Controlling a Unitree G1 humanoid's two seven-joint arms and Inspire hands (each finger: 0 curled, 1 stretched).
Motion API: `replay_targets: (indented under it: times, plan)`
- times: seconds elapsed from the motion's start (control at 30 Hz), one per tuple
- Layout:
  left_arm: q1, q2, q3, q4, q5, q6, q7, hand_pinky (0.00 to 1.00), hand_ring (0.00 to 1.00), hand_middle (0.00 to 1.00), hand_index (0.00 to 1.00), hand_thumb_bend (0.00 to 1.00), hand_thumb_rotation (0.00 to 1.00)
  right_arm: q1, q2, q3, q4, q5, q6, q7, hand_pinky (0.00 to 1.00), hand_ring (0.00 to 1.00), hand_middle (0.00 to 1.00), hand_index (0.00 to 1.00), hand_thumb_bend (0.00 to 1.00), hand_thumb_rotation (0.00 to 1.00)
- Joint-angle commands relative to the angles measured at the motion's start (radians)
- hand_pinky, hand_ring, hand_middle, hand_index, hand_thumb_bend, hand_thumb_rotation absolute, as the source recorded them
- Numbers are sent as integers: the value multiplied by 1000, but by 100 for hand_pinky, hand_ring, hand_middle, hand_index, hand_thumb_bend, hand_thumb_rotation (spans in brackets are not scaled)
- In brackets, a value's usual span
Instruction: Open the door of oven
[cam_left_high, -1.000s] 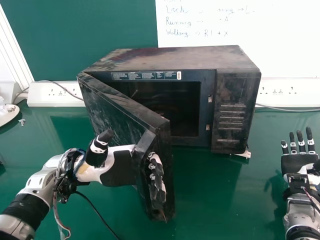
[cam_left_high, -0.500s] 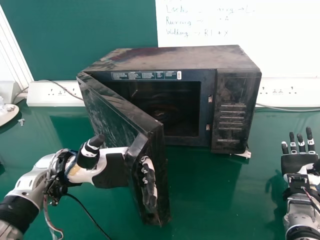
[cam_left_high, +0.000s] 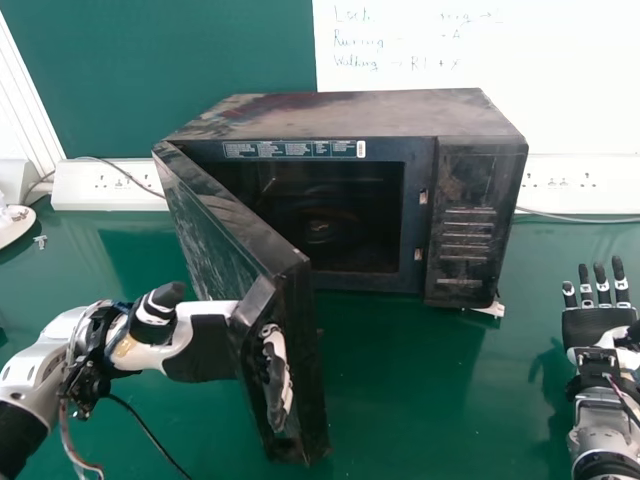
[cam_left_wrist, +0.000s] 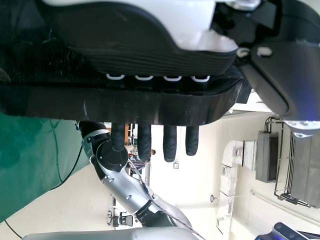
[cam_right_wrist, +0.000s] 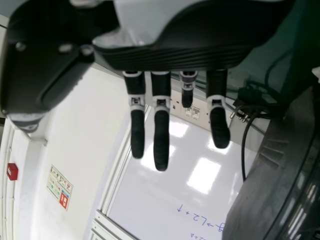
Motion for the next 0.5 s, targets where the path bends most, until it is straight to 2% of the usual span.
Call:
replay_targets:
  times: [0.0, 0.13, 0.33, 0.47]
  plan:
    - [-40, 30, 66, -47, -90, -36, -14, 19, 25, 35, 58, 100, 77, -5, -10, -2, -3, -5, -1, 8, 54, 58, 71, 77, 100, 88]
    - [-13, 42, 98, -53, -115, -39, -14, 24, 27, 37, 59, 100, 75, -4, -14, -2, -3, -5, 2, 9, 56, 59, 72, 76, 100, 88]
    - [20, 119, 168, -89, -93, -152, -14, 26, 30, 39, 55, 100, 75, -3, -13, -3, -9, -3, 3, 3, 56, 59, 71, 78, 100, 88]
    - [51, 148, 245, -76, -93, -231, -14, 17, 20, 30, 53, 100, 79, -2, -14, -1, -12, -4, 1, -2, 56, 59, 71, 78, 100, 89]
